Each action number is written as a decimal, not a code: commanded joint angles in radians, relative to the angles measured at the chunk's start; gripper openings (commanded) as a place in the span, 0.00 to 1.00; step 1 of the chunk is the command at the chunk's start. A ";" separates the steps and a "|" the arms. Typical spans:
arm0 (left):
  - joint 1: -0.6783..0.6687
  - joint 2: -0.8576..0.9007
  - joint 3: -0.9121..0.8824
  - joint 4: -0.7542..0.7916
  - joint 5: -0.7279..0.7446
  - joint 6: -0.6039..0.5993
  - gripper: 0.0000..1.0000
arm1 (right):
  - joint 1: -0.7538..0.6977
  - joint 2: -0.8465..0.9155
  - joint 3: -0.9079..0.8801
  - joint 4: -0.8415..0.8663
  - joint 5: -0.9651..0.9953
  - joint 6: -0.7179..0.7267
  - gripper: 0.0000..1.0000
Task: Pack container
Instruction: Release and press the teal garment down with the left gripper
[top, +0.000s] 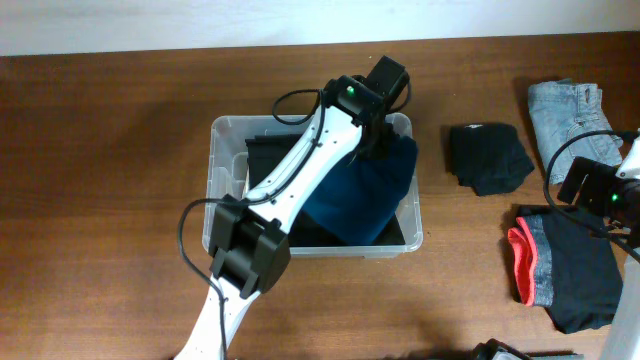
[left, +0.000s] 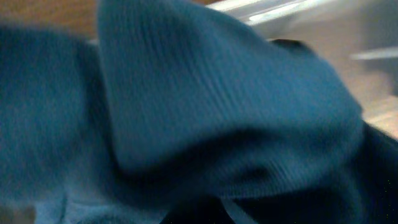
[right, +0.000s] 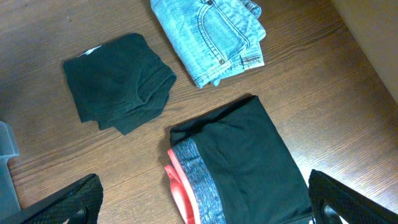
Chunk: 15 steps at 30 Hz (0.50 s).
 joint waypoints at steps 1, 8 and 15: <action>-0.002 0.070 -0.005 -0.006 -0.021 -0.028 0.01 | -0.003 -0.004 0.010 0.003 -0.002 0.009 0.98; -0.002 0.105 -0.005 -0.037 -0.075 -0.037 0.01 | -0.003 -0.004 0.010 0.003 -0.002 0.009 0.98; 0.001 0.102 0.019 -0.110 -0.153 -0.037 0.01 | -0.003 -0.004 0.010 0.003 -0.002 0.009 0.98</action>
